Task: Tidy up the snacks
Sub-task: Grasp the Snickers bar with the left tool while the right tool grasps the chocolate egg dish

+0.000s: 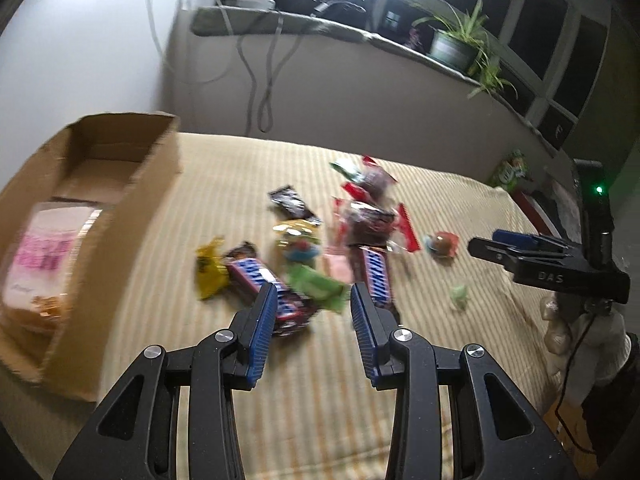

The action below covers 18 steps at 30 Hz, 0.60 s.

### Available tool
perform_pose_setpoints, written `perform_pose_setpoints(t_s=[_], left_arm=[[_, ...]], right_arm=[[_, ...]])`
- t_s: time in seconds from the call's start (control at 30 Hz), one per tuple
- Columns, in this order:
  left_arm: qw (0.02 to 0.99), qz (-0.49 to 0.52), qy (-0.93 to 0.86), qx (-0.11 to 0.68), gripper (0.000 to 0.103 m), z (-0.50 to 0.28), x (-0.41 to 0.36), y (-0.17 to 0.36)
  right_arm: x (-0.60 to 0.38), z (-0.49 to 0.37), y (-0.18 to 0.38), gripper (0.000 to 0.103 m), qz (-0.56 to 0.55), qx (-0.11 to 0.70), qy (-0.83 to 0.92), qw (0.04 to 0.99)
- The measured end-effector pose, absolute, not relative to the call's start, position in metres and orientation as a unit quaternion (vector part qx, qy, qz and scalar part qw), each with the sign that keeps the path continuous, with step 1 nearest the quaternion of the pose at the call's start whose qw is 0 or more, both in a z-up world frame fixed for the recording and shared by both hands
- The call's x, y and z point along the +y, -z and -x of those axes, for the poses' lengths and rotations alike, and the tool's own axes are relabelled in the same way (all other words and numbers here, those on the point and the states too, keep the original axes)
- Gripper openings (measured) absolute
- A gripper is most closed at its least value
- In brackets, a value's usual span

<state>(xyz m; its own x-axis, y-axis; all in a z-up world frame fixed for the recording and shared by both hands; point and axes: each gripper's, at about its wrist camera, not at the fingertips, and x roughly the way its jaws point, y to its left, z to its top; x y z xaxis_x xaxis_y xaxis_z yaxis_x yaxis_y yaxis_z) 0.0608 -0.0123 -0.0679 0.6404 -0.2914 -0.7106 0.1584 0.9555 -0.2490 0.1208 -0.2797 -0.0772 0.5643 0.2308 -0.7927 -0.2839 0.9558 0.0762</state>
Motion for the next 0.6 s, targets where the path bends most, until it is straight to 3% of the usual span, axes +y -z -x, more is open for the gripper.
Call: perform_pose_setpoints(t_s=[0.1,0.47,0.6], left_arm=[[0.895,0.079,0.14,0.416,0.035,-0.067,-0.028,0.074],[0.881,0.056,0.153,0.443,0.035,-0.089,-0.067,0.094],[0.879,0.045,0.151,0.449,0.03,-0.097,-0.074,0.099]], right_arm=[[-0.282,-0.124,0.083,0.068,0.045,0.445,-0.149,0.882],[-0.258,-0.144,0.103,0.06,0.076,0.46,-0.188,0.864],[-0.254,-0.15,0.11,0.054,0.077,0.469,-0.192,0.859]])
